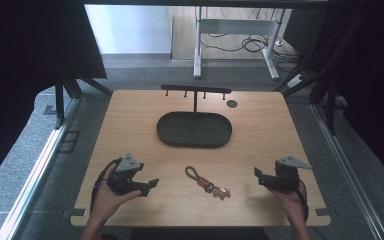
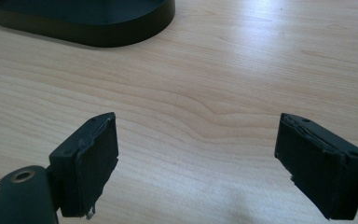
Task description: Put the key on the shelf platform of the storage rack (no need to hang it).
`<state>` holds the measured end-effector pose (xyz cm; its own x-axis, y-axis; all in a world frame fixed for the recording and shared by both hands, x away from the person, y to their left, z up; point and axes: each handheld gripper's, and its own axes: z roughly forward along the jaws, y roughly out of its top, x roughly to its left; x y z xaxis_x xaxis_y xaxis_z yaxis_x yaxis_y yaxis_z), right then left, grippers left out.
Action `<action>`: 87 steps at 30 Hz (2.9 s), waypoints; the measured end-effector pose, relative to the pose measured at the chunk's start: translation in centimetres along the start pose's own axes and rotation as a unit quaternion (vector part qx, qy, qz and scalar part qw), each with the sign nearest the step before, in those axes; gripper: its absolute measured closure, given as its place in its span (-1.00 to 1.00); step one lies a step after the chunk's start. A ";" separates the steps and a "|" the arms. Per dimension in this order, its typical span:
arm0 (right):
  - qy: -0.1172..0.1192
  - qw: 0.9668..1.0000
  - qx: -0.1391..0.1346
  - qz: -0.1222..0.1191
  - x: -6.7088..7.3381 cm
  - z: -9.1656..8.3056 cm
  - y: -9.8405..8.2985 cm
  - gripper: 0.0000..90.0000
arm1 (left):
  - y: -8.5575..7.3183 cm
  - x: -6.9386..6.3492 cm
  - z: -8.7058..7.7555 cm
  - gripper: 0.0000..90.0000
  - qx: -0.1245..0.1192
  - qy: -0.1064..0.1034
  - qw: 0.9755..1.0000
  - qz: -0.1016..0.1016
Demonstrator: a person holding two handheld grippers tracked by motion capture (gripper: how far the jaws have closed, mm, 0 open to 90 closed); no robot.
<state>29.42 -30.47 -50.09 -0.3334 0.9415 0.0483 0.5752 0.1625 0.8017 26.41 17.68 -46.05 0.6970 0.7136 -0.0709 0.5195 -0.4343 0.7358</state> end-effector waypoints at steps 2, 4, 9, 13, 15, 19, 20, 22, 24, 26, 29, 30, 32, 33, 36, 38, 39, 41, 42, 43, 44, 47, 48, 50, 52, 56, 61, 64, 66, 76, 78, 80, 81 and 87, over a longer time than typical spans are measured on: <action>0.003 1.000 0.004 0.000 -0.2 -0.2 0.0 -0.70 | 0.0 0.0 0.0 -0.50 0.000 -0.001 1.000 0.001; 0.003 1.000 0.010 0.002 -0.4 -0.3 -0.1 -0.68 | 0.0 -0.2 0.0 -0.50 0.000 -0.003 1.000 0.001; 0.010 1.000 0.016 0.010 -0.6 -0.6 -0.1 -0.61 | 0.0 -0.2 -0.4 -0.50 -0.006 -0.001 1.000 0.000; 0.020 1.000 0.014 0.008 -0.6 -0.9 0.1 -0.56 | 0.1 -0.1 -0.5 -0.50 -0.007 0.000 1.000 0.000; 0.027 1.000 0.012 -0.001 -0.4 -1.0 0.3 -0.53 | 0.0 0.0 -0.3 -0.50 -0.005 -0.001 1.000 -0.003; 0.030 0.999 0.007 -0.015 -0.1 -1.1 0.5 -0.52 | 0.0 -0.1 -0.2 -0.50 -0.001 -0.002 1.000 -0.002; 0.033 0.999 0.008 -0.018 0.0 -1.1 0.6 -0.52 | 0.0 -0.1 -0.2 -0.50 -0.002 -0.002 1.000 -0.002; 0.051 0.998 0.011 -0.032 0.3 -1.1 0.9 -0.49 | 0.0 -0.1 -0.3 -0.50 -0.003 -0.003 1.000 -0.001; 0.068 0.997 0.019 -0.041 0.3 -1.0 1.1 -0.48 | 0.0 -0.1 -0.4 -0.50 -0.004 -0.002 1.000 -0.002; 0.075 0.996 0.031 -0.048 0.3 -0.8 1.4 -0.47 | 0.1 -0.1 -0.5 -0.50 -0.006 0.000 1.000 -0.003; 0.079 0.994 0.043 -0.058 0.4 -0.9 2.2 -0.46 | 0.1 -0.1 -0.4 -0.50 -0.005 0.000 1.000 -0.003; 0.080 0.994 0.046 -0.063 0.5 -0.9 2.5 -0.45 | 0.1 -0.1 -0.4 -0.50 -0.005 -0.001 1.000 -0.003; 0.078 0.993 0.050 -0.070 0.6 -0.9 2.7 -0.45 | 0.1 -0.1 -0.3 -0.50 -0.003 -0.002 1.000 -0.001; 0.078 0.992 0.056 -0.080 0.9 -0.9 3.1 -0.44 | 0.0 -0.2 -0.2 -0.50 -0.003 -0.004 1.000 -0.001; 0.082 0.991 0.060 -0.086 1.2 -0.9 3.5 -0.42 | 0.1 -0.3 -0.2 -0.50 -0.002 -0.006 1.000 -0.001; 0.082 0.991 0.064 -0.090 1.5 -0.8 3.8 -0.41 | 0.1 -0.3 -0.2 -0.50 -0.002 -0.007 1.000 0.000; 0.084 0.990 0.066 -0.092 1.7 -0.8 4.0 -0.40 | 0.1 -0.3 -0.2 -0.50 -0.002 -0.006 1.000 0.000; 0.089 0.989 0.070 -0.098 1.9 -0.7 4.5 -0.35 | 0.0 -0.3 -0.2 -0.50 -0.002 -0.006 1.000 -0.001; 0.089 0.989 0.070 -0.098 1.9 -0.7 4.5 -0.35 | 0.0 -0.3 -0.2 -0.50 -0.002 -0.006 1.000 -0.001; 0.091 0.988 0.072 -0.100 2.1 -0.7 4.7 -0.33 | 0.0 -0.3 -0.2 -0.50 -0.003 -0.005 1.000 -0.002; 0.093 0.987 0.075 -0.103 2.2 -0.7 4.9 -0.32 | 0.0 -0.2 -0.2 -0.50 -0.003 -0.005 1.000 -0.001; 0.098 0.985 0.081 -0.115 2.7 -0.8 5.5 -0.31 | 0.0 -0.2 -0.2 -0.50 -0.003 -0.005 1.000 -0.003; 0.101 0.984 0.084 -0.122 3.1 -0.8 5.9 -0.30 | 0.1 -0.3 -0.2 -0.50 -0.001 -0.005 1.000 -0.003; 0.104 0.982 0.088 -0.128 3.4 -0.8 6.2 -0.29 | 0.1 -0.3 -0.1 -0.50 -0.001 -0.005 1.000 -0.002; 0.106 0.981 0.091 -0.136 3.8 -0.7 6.5 -0.28 | 0.1 -0.4 -0.1 -0.50 0.000 -0.006 1.000 -0.001; 0.114 0.978 0.099 -0.146 4.7 -0.3 7.0 -0.27 | 0.0 -0.3 0.0 -0.50 0.001 -0.007 1.000 0.000; 0.119 0.974 0.113 -0.159 5.5 0.2 7.4 -0.23 | 0.0 -0.2 0.2 -0.50 0.004 -0.011 1.000 -0.004; 0.122 0.971 0.120 -0.165 6.1 0.7 7.8 -0.20 | -0.1 -0.2 0.4 -0.50 0.005 -0.014 1.000 -0.005; 0.126 0.968 0.127 -0.177 6.7 1.1 8.1 -0.18 | -0.1 -0.3 0.5 -0.50 0.004 -0.017 1.000 -0.003; 0.150 0.956 0.144 -0.208 8.8 2.1 8.7 -0.15 | 0.0 -0.3 0.1 -0.50 -0.002 -0.014 1.000 -0.004; 0.150 0.955 0.146 -0.210 8.9 2.1 8.7 -0.15 | 0.0 -0.3 0.1 -0.50 -0.001 -0.014 1.000 -0.004; 0.153 0.954 0.148 -0.212 9.1 2.3 8.7 -0.15 | 0.0 -0.3 0.1 -0.50 -0.001 -0.013 1.000 -0.004; 0.153 0.953 0.149 -0.213 9.1 2.4 8.7 -0.15 | 0.0 -0.3 0.1 -0.50 -0.001 -0.013 1.000 -0.004; 0.158 0.949 0.156 -0.222 9.8 2.8 8.8 -0.14 | -0.1 -0.2 0.1 -0.50 0.000 -0.011 1.000 -0.004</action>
<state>33.25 -19.00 -44.24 -0.7741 0.6319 -0.0369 0.5021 0.6485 0.5722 26.32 17.54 -46.15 0.7041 0.7042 -0.0917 0.5248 -0.4290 0.7352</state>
